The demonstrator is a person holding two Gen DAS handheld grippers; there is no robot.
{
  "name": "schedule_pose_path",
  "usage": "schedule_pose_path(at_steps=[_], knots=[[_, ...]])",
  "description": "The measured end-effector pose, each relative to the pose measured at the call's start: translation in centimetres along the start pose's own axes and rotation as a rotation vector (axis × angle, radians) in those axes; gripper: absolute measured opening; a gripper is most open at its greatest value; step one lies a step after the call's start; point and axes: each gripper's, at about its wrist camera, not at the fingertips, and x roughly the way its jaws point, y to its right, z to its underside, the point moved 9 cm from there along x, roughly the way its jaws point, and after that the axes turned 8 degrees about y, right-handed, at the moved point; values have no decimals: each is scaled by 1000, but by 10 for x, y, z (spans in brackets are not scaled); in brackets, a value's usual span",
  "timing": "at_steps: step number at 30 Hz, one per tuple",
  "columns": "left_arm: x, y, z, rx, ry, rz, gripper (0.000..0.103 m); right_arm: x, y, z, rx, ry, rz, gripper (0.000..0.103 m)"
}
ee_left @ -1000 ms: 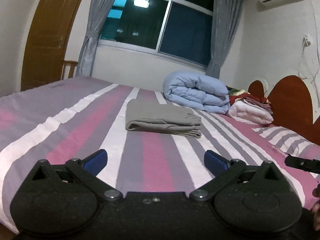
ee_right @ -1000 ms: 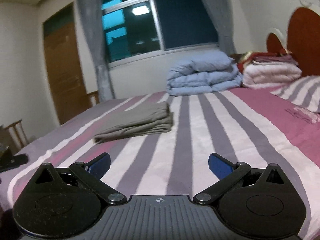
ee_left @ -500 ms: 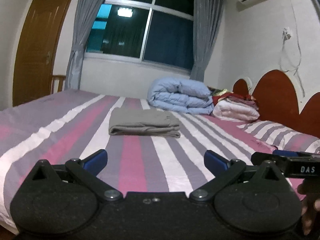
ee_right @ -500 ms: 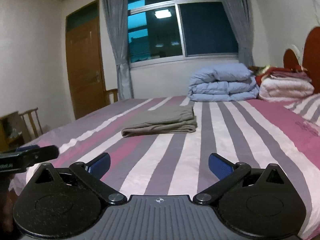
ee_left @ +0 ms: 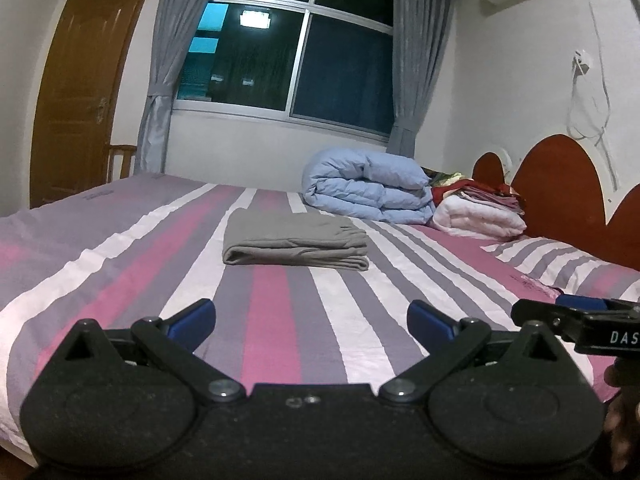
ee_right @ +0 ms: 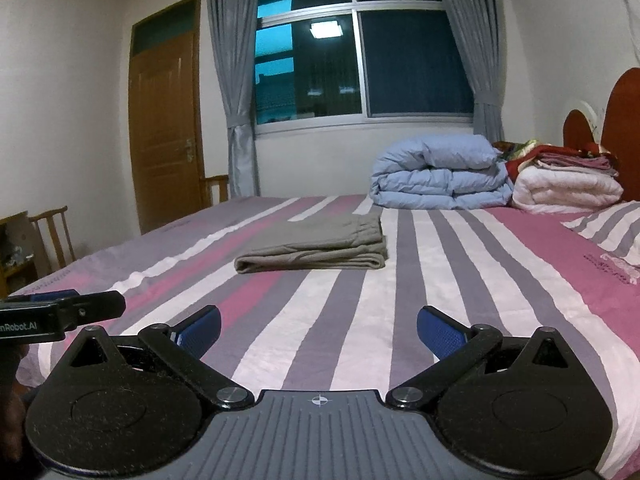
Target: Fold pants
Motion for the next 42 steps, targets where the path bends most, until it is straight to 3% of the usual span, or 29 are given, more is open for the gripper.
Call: schedule_pose_path(at_steps=[42], knots=[[-4, 2, -5, 26, 11, 28, 96, 0, -1, -1, 13, 2, 7, 103]])
